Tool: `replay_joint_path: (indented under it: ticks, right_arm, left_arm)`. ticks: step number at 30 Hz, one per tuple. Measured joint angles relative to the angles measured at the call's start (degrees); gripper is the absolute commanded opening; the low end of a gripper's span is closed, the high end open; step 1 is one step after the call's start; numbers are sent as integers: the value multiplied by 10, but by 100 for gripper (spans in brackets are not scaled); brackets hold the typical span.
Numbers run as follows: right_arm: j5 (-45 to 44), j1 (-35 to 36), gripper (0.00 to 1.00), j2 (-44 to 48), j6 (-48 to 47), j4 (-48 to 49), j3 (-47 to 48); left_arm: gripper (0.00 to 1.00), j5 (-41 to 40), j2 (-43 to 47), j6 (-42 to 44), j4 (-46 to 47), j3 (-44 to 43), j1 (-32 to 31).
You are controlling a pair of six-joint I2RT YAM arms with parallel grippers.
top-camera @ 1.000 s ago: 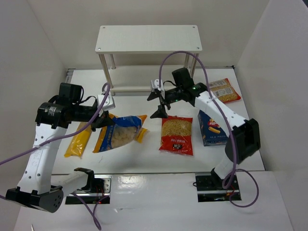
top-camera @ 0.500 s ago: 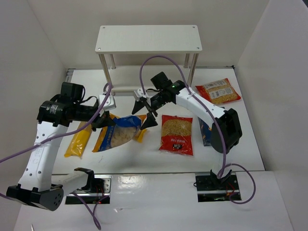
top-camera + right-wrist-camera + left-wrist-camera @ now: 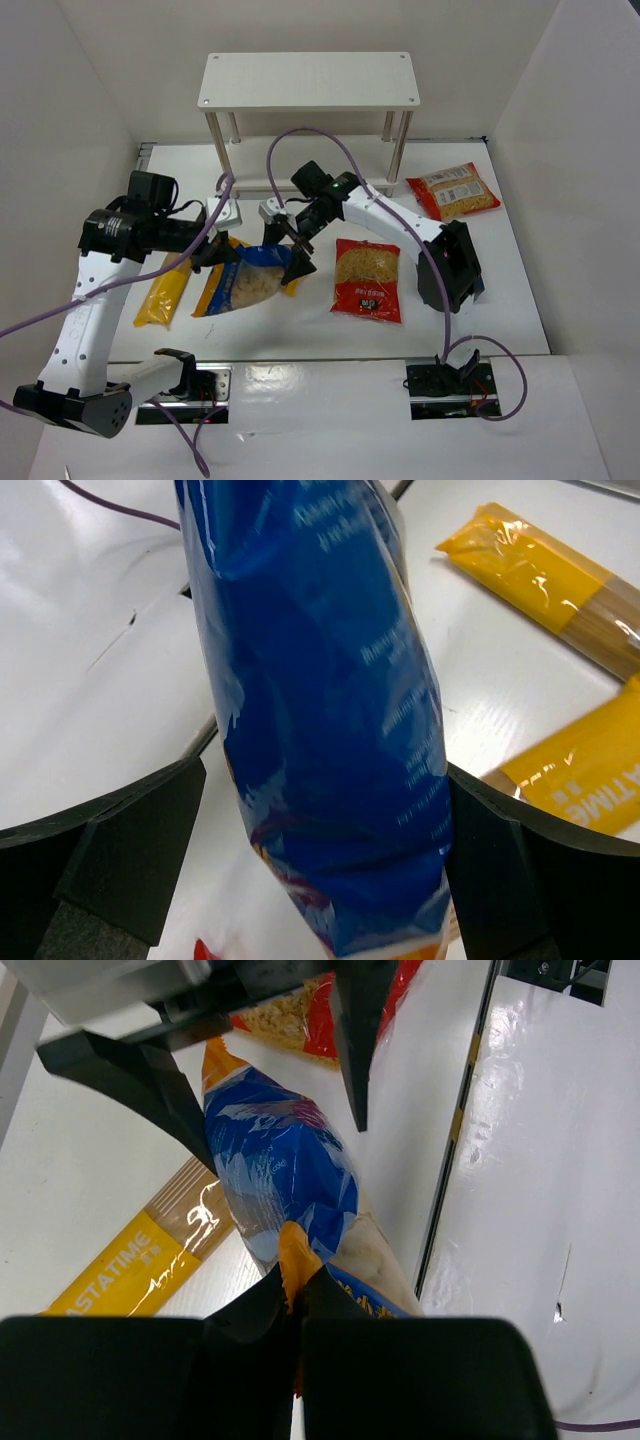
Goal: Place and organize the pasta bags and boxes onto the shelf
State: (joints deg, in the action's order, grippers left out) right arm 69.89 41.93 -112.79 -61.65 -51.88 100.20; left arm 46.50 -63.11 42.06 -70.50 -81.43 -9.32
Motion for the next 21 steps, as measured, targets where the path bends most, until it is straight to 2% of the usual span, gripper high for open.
replay_joint_path:
  ticks: [11, 13, 14, 15, 21]
  right_arm:
    - [14, 30, 99, -28, -16, -16, 0]
    - [12, 36, 70, -36, -21, -16, 0]
    - [13, 41, 20, -40, -22, -17, 0]
    - [13, 47, 0, -44, -21, -17, 0]
    - [2, 80, 0, -60, 8, -22, 3]
  left_arm:
    - [0, 3, 3, 0, -3, 0, -2]
    - [0, 3, 4, 0, -3, 0, -2]
    - [0, 3, 4, -1, -3, 0, -2]
    - [0, 3, 4, -1, -6, 0, -2]
    - [0, 17, 23, -9, -16, 4, -7]
